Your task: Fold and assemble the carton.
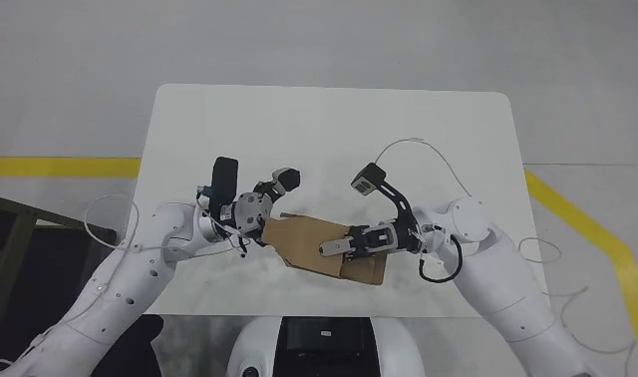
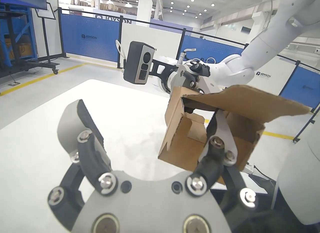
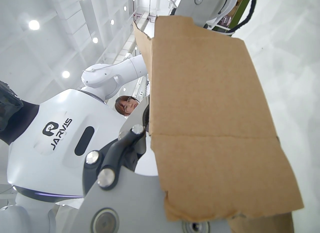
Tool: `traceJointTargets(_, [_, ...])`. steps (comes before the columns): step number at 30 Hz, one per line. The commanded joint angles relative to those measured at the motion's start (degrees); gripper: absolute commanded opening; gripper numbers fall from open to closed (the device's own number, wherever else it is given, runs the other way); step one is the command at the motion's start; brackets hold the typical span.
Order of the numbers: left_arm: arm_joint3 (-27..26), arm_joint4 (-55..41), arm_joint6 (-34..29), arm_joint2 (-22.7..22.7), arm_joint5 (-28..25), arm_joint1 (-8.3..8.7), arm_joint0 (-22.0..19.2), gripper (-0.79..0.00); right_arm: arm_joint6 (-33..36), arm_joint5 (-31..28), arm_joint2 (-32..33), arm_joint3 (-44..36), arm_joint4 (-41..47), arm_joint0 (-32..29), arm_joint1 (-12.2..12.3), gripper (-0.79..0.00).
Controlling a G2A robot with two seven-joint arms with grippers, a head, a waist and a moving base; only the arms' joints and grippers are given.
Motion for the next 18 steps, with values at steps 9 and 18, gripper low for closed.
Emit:
traceJointTargets(9, [1.5, -0.1, 1.2, -7.5, 0.0, 1.66, 4.1, 0.000, 0.1, 0.3, 1.4, 0.4, -0.6, -0.4, 0.4, -0.785])
traceJointTargets(18, [1.3, 1.8, -3.8, -9.2, 1.8, 1.53, 4.6, 0.000, 1.1, 0.8, 0.1, -0.9, -0.3, -0.3, 0.2, -0.785])
